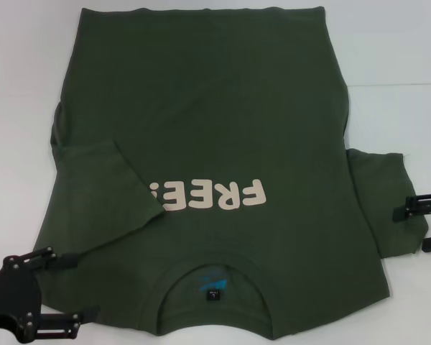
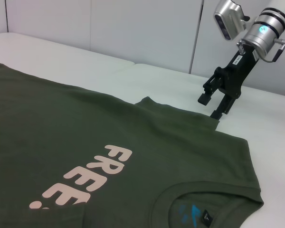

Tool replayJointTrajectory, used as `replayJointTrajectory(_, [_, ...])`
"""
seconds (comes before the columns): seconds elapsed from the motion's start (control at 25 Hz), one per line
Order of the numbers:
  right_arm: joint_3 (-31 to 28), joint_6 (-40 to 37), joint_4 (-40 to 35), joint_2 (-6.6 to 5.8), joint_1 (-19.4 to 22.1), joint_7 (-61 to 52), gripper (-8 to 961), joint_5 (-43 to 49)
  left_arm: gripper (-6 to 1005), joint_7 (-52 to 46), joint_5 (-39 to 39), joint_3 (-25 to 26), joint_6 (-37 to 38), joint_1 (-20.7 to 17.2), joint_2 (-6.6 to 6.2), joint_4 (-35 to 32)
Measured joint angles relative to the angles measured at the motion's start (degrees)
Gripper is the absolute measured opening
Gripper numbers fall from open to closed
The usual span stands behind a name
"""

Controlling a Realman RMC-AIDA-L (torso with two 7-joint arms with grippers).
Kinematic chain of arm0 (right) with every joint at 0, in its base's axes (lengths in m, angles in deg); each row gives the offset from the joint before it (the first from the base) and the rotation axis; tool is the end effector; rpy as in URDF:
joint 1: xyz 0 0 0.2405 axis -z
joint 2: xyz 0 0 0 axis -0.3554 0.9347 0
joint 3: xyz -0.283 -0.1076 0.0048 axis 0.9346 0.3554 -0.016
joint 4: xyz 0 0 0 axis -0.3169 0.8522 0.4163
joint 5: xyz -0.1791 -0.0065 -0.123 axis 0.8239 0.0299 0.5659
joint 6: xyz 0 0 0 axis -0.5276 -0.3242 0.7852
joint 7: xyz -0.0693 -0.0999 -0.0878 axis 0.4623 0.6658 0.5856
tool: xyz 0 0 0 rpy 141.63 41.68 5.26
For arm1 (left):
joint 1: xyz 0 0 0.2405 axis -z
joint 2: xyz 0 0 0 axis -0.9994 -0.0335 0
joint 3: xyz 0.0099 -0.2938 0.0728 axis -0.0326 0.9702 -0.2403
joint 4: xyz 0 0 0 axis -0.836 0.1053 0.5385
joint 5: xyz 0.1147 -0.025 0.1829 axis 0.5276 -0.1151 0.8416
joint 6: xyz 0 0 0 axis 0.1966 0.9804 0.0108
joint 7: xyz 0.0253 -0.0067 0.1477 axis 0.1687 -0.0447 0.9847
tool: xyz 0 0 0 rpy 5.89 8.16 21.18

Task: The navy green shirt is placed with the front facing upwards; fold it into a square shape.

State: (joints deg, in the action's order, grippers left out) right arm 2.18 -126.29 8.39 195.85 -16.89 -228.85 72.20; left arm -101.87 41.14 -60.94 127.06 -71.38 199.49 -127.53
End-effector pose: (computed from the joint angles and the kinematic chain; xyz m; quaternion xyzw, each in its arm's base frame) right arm 0.3822 0.3870 0.0532 -0.5822 0.7972 0.0772 0.1396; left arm -0.3581 0.2625 0.0103 -0.9553 -0.1774 -0.1712 0.1633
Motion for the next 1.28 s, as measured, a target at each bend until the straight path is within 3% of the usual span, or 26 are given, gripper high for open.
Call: replayJointTrajectory(1.28, [0.2,2.89,0.09,1.1,-0.38,0.71,788,-0.42,937,-0.31,0.44,-0.18,0.0,0.18,0.0,0.0])
